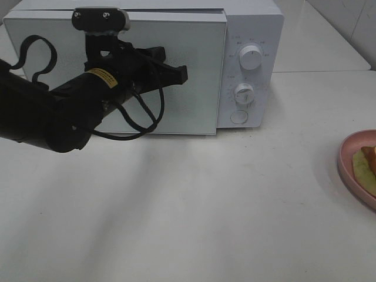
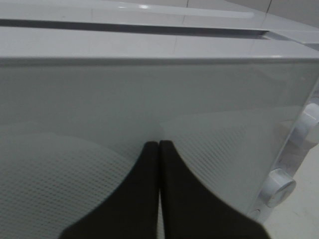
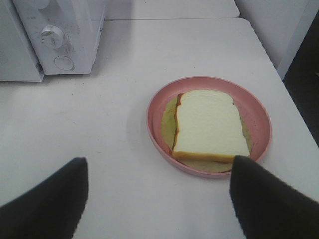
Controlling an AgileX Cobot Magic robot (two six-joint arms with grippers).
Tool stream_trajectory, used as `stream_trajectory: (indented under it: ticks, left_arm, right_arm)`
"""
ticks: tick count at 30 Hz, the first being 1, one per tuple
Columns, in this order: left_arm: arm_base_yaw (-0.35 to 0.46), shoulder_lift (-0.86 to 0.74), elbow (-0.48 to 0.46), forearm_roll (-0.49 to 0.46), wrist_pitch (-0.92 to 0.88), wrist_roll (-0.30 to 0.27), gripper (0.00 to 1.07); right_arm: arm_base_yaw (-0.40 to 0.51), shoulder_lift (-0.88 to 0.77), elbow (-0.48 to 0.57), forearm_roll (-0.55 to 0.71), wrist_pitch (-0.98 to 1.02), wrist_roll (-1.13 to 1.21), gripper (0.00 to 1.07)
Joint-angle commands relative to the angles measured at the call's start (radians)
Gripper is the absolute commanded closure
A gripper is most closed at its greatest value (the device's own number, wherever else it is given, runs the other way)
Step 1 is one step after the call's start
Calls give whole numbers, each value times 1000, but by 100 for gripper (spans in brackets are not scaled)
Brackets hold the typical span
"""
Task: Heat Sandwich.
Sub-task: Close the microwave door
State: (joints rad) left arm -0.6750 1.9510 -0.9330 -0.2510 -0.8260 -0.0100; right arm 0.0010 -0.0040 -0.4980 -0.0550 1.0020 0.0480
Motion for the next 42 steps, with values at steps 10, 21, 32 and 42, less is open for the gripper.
stream_trajectory:
  ticks: [10, 21, 32, 42]
  left_arm:
    - [20, 78, -169, -80, 80, 74, 107]
    - [35, 95, -201, -75, 102, 74, 107]
    - [33, 94, -199, -75, 108, 74, 107]
    - [11, 57, -199, -75, 238, 101, 107]
  right_arm:
    - [-2, -29, 0, -1, -6, -6, 32]
    - [-2, -29, 0, -1, -6, -6, 32]
    - [-2, -29, 0, -1, -6, -6, 32]
    - [-2, -29, 0, -1, -6, -6, 32]
